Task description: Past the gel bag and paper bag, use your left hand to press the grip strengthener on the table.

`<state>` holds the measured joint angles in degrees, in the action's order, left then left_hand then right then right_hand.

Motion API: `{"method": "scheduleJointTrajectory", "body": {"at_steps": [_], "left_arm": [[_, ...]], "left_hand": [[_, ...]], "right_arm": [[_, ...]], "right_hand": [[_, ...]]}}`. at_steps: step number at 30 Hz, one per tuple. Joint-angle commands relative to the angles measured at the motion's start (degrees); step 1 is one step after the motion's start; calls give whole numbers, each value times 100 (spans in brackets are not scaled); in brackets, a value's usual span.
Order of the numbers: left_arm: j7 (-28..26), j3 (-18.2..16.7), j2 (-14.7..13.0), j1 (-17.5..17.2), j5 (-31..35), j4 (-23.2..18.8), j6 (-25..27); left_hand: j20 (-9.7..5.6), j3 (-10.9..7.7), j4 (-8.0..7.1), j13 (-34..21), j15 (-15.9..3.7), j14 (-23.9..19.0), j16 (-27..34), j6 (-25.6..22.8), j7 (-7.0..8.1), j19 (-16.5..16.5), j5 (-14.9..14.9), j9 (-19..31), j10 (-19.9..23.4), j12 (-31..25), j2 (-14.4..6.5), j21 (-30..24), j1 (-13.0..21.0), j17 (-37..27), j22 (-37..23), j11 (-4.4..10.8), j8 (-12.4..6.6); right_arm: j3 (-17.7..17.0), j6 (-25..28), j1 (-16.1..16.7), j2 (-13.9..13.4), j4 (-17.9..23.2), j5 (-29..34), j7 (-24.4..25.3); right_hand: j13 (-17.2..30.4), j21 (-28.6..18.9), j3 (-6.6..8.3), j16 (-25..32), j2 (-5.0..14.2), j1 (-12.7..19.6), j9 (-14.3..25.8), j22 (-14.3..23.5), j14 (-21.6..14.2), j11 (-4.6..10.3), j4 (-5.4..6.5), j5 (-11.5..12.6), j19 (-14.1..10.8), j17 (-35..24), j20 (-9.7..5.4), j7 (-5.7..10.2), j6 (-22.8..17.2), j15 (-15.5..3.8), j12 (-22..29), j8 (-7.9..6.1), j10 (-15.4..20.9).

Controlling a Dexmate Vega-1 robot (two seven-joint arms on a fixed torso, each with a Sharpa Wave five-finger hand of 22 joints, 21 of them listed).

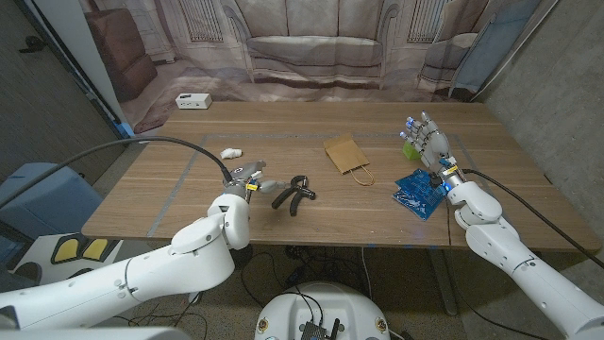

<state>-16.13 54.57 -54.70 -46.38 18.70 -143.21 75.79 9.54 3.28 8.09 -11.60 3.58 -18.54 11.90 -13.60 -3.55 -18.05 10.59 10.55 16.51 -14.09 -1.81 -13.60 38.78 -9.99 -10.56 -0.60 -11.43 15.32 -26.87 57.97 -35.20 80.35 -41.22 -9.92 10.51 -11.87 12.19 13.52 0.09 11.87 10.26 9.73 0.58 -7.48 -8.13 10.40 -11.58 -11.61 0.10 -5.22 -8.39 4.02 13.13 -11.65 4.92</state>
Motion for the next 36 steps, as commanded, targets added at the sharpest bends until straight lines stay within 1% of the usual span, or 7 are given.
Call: {"method": "scheduleJointTrajectory", "body": {"at_steps": [1, 9, 13, 17, 19, 27, 36], "left_arm": [[868, 635, 124, 472, 979, 120, 419], [3111, 805, 655, 345, 3602, 649, 419], [3811, 905, 810, 395, 4320, 845, 419], [4646, 1072, 1016, 472, 5338, 1128, 419], [4853, 1077, 1101, 461, 5625, 1219, 388], [5432, 427, 1493, -5, 6317, 1474, -290], [6031, -471, 2162, -648, 7183, 1735, -1356]], "left_hand": [[37, 43, 8, -32, -22, -110, 21, -103, -3, -141, 3, 12, 92, -3, 43, -75, 8, -31, -25, -18, -25], [-27, 52, -18, -39, -31, -242, 30, -272, -77, -299, 0, 15, 222, -35, 71, -113, -13, -30, -27, -77, -64], [2, 44, -18, -41, -53, -283, 31, -264, -73, -378, 2, 15, 245, -37, 68, -135, -1, -29, -27, -58, -51], [116, 10, -4, -43, -59, -325, 28, -259, -63, -449, 8, 16, 242, -26, 38, -152, 58, -27, -29, -29, -39], [153, -13, 7, -45, -75, -342, 25, -255, -40, -483, 10, 17, 241, -21, 17, -160, 98, -27, -31, -18, -32], [226, -42, 18, -49, -90, -393, 21, -295, -25, -559, 6, 18, 268, -21, 2, -177, 152, -26, -35, 10, -36], [265, -56, 14, -53, -60, -386, -6, -248, -21, -589, -2, 19, 207, 15, 2, -173, 172, -26, -39, -4, -6]], "right_arm": [[-1, -7, -33, 32, -58, -56, -59], [-16, 3, -19, 12, -45, -64, -64], [-19, 6, -21, 8, -41, -62, -66], [-19, 3, -27, 15, -52, -74, -83], [-21, 12, -24, 16, -50, -82, -82], [-35, -15, 18, 16, -37, -78, -63], [-64, 5, 87, -4, 41, -71, 21]], "right_hand": [[32, 16, 1, -32, 9, 81, 31, 12, -26, -9, 32, 23, -62, -7, 2, 3, -63, 15, -18, 6, 26], [33, 22, -2, -38, 10, 83, 31, 12, -30, 4, 33, 23, -63, -8, 4, 7, -62, 19, -28, 13, 30], [33, 24, -5, -43, 10, 82, 31, 12, -29, -2, 35, 23, -65, -9, 4, 2, -65, 17, -33, 15, 32], [34, 27, -7, -46, 9, 82, 31, 12, -30, -4, 35, 23, -66, -10, 5, 3, -65, 16, -37, 17, 35], [34, 27, -9, -46, 9, 81, 31, 12, -33, -8, 36, 23, -68, -11, 1, 5, -68, 15, -37, 17, 41], [35, 31, -14, -51, 7, 79, 32, 13, -37, -3, 38, 22, -73, -12, -1, 3, -70, 14, -45, 22, 48], [35, 35, -18, -56, 9, 80, 32, 13, -46, -10, 40, 23, -75, -14, 0, 10, -72, 14, -52, 26, 60]]}}
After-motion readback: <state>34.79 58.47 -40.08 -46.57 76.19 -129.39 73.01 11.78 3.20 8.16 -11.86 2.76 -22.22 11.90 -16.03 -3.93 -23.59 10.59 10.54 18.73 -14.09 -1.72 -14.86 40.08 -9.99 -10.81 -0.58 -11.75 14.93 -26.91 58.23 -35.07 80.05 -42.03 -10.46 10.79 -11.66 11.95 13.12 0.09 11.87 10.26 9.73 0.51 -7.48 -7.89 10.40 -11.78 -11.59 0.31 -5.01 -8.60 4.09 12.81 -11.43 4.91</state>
